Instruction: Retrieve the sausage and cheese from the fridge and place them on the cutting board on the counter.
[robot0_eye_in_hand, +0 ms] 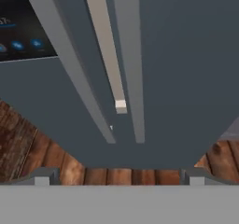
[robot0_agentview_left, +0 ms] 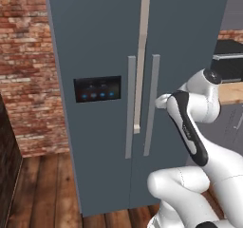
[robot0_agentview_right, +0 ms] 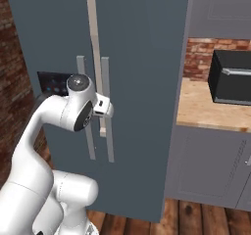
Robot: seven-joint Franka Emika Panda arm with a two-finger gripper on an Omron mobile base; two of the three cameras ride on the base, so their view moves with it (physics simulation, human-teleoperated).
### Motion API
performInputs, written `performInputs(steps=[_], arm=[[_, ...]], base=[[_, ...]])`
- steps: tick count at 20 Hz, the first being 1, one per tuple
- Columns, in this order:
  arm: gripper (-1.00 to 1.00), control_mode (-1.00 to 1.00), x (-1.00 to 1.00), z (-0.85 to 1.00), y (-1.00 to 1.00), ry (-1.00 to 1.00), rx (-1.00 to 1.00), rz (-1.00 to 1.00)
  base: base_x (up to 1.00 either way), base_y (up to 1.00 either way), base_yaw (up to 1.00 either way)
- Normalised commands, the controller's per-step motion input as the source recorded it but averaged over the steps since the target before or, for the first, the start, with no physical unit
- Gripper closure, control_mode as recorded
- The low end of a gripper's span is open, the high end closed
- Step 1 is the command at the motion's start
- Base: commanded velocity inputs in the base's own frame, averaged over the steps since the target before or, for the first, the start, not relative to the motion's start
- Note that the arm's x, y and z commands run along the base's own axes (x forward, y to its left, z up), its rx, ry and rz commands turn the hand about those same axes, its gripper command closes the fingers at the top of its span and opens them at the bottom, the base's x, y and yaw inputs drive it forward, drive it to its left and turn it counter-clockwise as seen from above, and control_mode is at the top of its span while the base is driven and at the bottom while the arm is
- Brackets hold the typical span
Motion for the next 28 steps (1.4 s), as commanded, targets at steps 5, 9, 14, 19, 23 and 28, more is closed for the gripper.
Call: performInputs(steps=[5, 9, 14, 19, 23, 28], arm=[[-1.00, -1.00, 0.28, 0.06, 0.00, -0.02, 0.00, -0.06], [-1.00, -1.00, 0.19, 0.00, 0.00, 0.00, 0.00, -0.02], [-1.00, -1.00, 0.17, -0.05, 0.00, 0.00, 0.00, 0.00], [-1.00, -1.00, 0.41, -0.06, 0.00, 0.00, 0.00, 0.00], [-1.00, -1.00, 0.62, -0.11, 0.06, 0.00, 0.00, 0.00], [-1.00, -1.00, 0.49, -0.01, 0.01, 0.00, 0.00, 0.00]], base=[[0.00, 0.00, 0.00], [0.00, 0.00, 0.00], [0.00, 0.00, 0.00], [0.00, 0.00, 0.00], [0.00, 0.00, 0.00], [0.00, 0.00, 0.00]])
